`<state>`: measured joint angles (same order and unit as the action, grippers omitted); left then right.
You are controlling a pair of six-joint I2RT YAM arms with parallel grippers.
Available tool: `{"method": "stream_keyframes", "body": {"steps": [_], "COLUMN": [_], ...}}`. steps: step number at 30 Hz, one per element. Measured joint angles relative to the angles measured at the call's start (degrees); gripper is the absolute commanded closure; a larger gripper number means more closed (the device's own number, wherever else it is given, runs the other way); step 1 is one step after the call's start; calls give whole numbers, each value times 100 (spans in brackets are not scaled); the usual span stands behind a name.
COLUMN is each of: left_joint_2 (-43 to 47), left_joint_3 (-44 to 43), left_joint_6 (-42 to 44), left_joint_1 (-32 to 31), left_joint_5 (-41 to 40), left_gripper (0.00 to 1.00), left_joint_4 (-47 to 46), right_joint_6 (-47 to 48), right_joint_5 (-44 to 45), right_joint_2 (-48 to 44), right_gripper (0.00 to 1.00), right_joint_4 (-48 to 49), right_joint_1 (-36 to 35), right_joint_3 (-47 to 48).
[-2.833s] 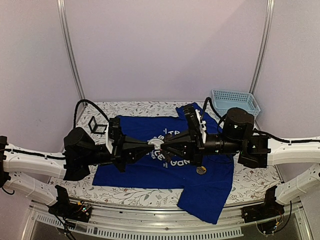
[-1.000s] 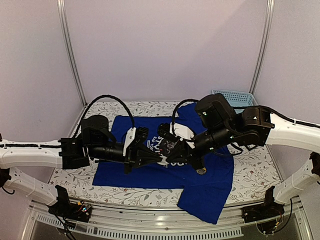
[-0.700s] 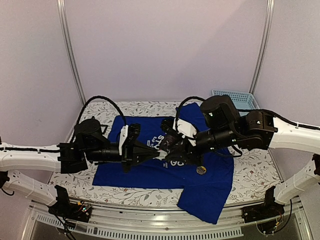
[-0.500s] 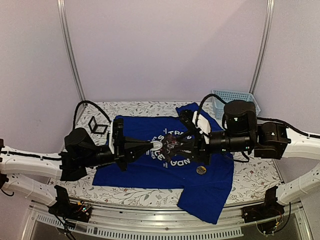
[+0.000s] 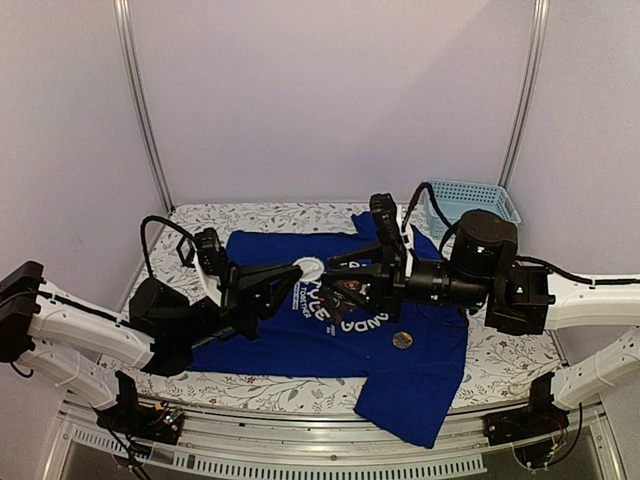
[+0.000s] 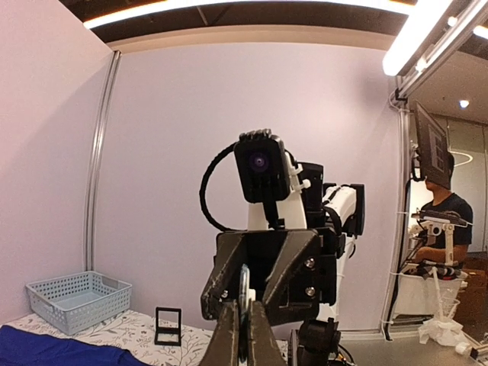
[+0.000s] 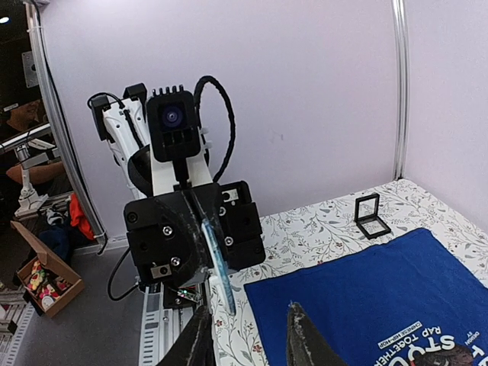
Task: Pin the brooch onto the clothing
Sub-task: Pass from the left arm to the right
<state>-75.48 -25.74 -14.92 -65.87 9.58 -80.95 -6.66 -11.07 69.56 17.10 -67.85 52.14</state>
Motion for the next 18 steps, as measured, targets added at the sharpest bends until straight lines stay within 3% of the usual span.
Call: {"method": "stream_keyframes", "body": {"steps": [5, 13, 18], "left_joint_2": [-70, -155, -199], "left_joint_3": [0, 0, 4], "left_joint_6": [-52, -107, -247], "left_joint_1": [-31, -37, -42], "left_joint_5": [-9, -7, -7], "left_gripper": [100, 100, 100], "left_joint_4": [-92, -118, -203], "right_joint_6": [-28, -83, -50], "right_joint_5": [-153, -411, -476], "right_joint_2": [184, 299, 302], "right_gripper": [76, 100, 100], "right_joint_4": [155, 247, 192], "right_joint_1": [-2, -13, -4], "right_joint_3": [31, 111, 136]}}
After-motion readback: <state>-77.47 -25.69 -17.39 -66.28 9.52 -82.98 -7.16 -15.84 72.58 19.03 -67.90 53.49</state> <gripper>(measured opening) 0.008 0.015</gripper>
